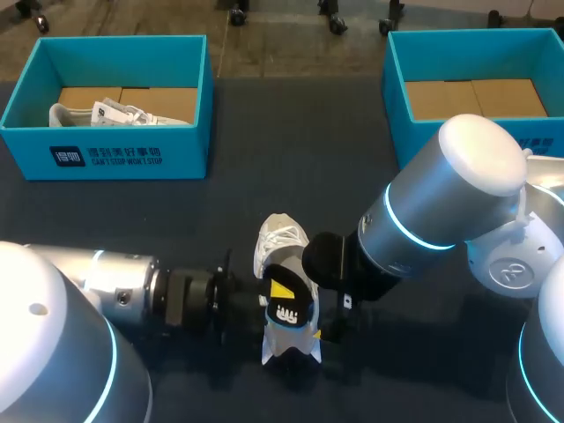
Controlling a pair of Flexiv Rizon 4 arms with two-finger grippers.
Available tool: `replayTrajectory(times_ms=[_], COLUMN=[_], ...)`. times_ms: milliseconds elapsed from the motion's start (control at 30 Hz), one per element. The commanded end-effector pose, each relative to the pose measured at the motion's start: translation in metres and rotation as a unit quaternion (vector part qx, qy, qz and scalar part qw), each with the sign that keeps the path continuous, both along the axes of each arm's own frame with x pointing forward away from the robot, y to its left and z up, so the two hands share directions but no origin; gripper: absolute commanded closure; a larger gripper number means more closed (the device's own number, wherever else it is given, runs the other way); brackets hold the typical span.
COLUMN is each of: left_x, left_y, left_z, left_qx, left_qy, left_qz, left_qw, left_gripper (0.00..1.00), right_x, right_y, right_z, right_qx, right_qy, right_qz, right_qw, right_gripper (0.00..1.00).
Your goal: Take the shoe out of the shoebox, open the shoe tongue, remove and reinsert the insole, then place the shoe into the shoebox
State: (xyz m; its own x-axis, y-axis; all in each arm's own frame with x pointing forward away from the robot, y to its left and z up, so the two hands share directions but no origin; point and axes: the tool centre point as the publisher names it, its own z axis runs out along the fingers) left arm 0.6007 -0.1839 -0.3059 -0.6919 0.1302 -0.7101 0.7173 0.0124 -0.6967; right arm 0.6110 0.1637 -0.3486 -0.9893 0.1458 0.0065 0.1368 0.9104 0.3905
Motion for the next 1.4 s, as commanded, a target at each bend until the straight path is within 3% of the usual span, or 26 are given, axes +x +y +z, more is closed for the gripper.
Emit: replayTrajectory(times_ms=[33,67,100,733,933,1000,1100,1267,1400], left_x=[0.000,0.000,0.001,0.021,0.016,0.013,0.009,0.001,-0.003], left_y=[-0.002,-0.003,-0.004,-0.006,0.000,0.002,0.005,0.005,0.003], left_z=[-0.003,-0.004,-0.007,-0.043,-0.035,-0.031,-0.023,-0.011,-0.004], left_qx=[0.012,0.013,0.018,0.051,0.044,0.039,0.030,0.018,0.013], left_qy=[-0.001,-0.002,-0.005,-0.046,-0.041,-0.041,-0.042,-0.053,-0.065], left_qz=[-0.004,-0.004,-0.003,0.047,0.052,0.051,0.050,0.041,0.037], left_qw=[1.000,1.000,1.000,0.997,0.997,0.997,0.997,0.998,0.997], left_gripper=[0.81,0.87,1.00,1.00,1.00,0.76,0.65,0.64,0.76], right_x=[-0.001,-0.001,-0.001,-0.001,-0.001,-0.001,-0.001,-0.001,-0.001], right_y=[0.001,0.001,0.001,0.001,0.001,0.001,0.001,0.001,0.001], right_z=[-0.002,-0.002,-0.002,-0.002,-0.002,-0.002,-0.002,-0.002,-0.002], right_qx=[0.001,0.001,0.001,0.001,0.001,0.001,0.001,0.001,0.001], right_qy=[-0.001,-0.001,-0.001,-0.001,-0.001,-0.001,-0.001,-0.001,-0.001], right_qz=[-0.001,-0.001,-0.001,-0.001,-0.001,-0.001,-0.001,-0.001,-0.001], right_qw=[1.000,1.000,1.000,1.000,1.000,1.000,1.000,1.000,1.000], right_gripper=[0.00,0.00,0.00,0.00,0.00,0.00,0.00,0.00,0.00])
